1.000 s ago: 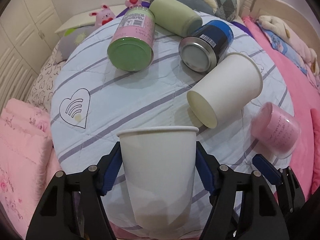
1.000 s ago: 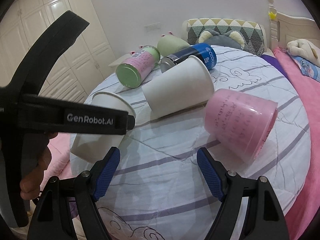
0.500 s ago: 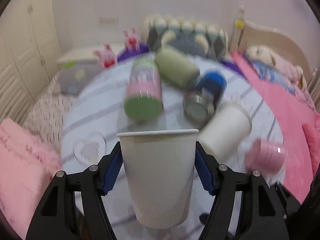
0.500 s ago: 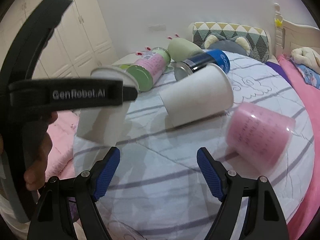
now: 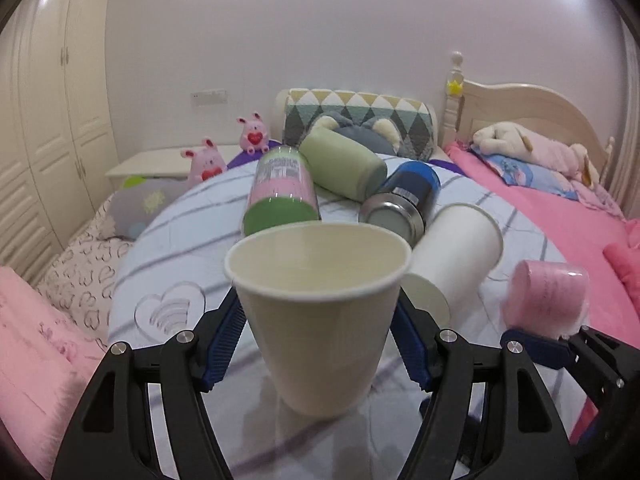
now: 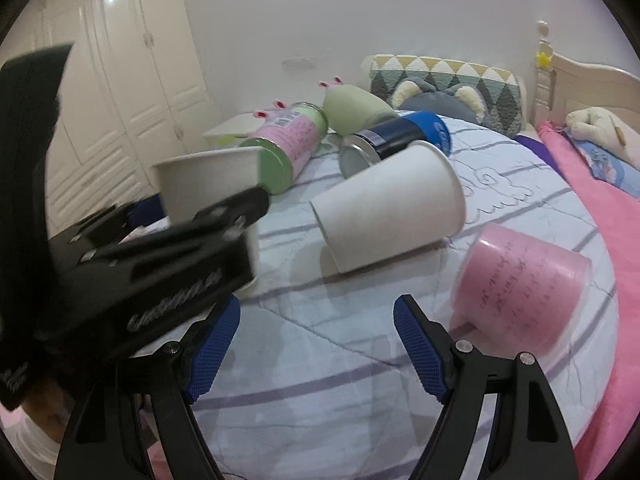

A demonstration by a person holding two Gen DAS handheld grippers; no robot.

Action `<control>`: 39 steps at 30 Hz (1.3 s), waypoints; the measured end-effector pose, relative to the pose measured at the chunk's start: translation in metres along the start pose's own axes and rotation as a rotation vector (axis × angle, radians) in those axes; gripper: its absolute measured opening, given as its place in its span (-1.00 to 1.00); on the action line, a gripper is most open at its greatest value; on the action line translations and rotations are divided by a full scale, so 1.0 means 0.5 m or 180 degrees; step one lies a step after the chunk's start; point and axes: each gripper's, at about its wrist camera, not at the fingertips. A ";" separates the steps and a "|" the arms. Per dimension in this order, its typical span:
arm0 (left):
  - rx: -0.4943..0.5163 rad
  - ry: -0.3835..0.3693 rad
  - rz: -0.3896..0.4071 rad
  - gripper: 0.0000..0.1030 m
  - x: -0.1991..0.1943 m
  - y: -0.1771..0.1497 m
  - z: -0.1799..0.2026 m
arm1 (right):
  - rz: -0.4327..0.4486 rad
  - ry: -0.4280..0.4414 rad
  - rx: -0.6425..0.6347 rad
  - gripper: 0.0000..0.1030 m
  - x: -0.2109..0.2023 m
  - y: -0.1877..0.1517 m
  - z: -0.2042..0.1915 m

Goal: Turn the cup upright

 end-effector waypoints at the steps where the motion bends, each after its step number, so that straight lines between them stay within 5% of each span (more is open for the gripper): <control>1: -0.0007 -0.0022 -0.0037 0.54 -0.003 -0.003 -0.002 | 0.0004 -0.0026 -0.0004 0.57 -0.004 -0.003 -0.001; 6: -0.0075 0.0021 -0.0025 0.95 -0.042 -0.016 -0.009 | 0.0050 -0.0137 -0.0007 0.57 -0.035 -0.012 -0.005; 27: 0.0079 0.0055 0.0554 0.99 -0.288 -0.002 -0.005 | 0.0851 -0.0959 -0.0127 0.56 -0.234 -0.024 -0.059; 39: 0.0100 0.0045 0.0659 0.99 -0.335 0.000 -0.002 | 0.1342 -0.1142 0.0032 0.60 -0.314 -0.024 -0.046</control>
Point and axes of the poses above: each gripper's, at about its wrist camera, not at the fingertips, and x roughly the way its jaws point, z to its right, y to its top, and after that the axes turned 6 degrees about x, right-handed
